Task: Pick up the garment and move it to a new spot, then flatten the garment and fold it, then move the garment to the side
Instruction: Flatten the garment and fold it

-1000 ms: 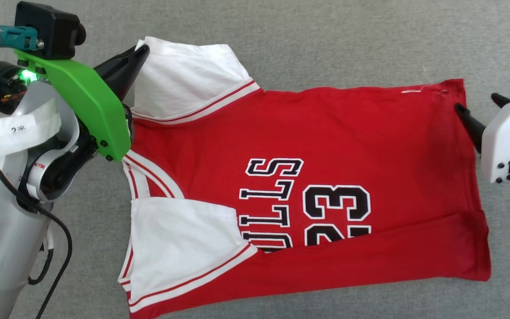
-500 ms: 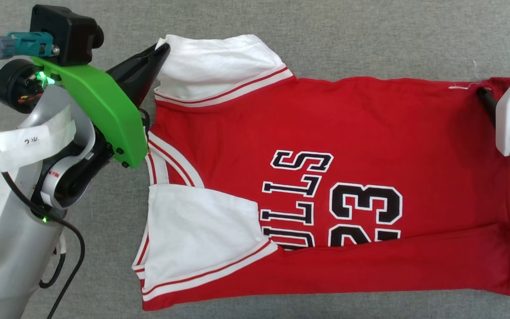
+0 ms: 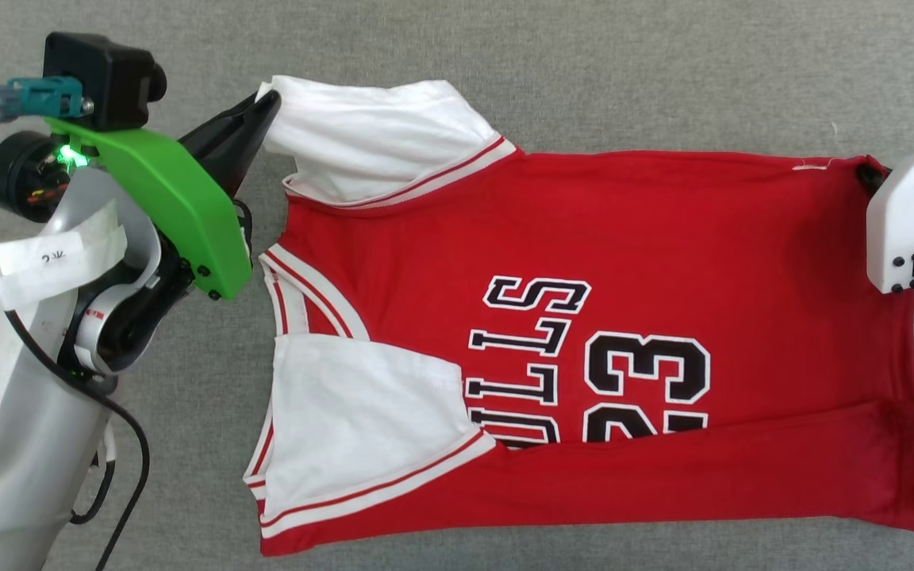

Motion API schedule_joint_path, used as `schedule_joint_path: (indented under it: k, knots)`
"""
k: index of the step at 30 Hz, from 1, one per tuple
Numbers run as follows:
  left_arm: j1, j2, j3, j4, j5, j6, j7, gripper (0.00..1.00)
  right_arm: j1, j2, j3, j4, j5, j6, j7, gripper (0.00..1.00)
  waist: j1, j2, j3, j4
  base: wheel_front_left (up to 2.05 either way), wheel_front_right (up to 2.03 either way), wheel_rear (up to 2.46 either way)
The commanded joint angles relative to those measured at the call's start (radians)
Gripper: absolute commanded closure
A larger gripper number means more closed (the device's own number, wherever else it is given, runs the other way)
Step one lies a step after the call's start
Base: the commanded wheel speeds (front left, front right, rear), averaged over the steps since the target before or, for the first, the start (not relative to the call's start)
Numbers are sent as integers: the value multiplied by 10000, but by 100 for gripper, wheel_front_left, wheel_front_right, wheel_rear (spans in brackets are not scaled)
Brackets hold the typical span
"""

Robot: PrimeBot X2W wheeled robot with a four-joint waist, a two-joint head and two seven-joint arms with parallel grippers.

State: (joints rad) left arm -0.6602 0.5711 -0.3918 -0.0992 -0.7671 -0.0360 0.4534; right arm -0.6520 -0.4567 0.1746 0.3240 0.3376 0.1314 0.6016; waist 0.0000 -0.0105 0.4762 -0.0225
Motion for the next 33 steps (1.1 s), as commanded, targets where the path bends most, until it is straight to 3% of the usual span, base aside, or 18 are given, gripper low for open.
schedule_joint_path:
  k: [1,9,16,24,33]
  knots:
    - [232,-62,75,120,14,47,-174,100,159,-6,-64,126,-43,-7,-253,100,0,105,-371,-77,0,0,0]
    - [1083,-100,65,601,-87,128,-593,100,967,134,-398,-66,362,-7,-1446,100,0,105,-1461,-183,0,0,0]
    - [2140,-102,97,208,-428,390,-646,100,2318,-86,-410,-683,882,-7,-2181,100,0,105,-2160,-80,0,0,0]
    - [3457,165,45,-516,-564,820,-500,100,3580,-366,-428,-1334,1478,-7,-2802,100,0,105,-2514,9,0,0,0]
    - [5135,58,-210,-882,-1061,1154,-429,100,4746,-955,-154,-1830,1900,-7,-3198,100,0,105,-2710,152,0,0,0]
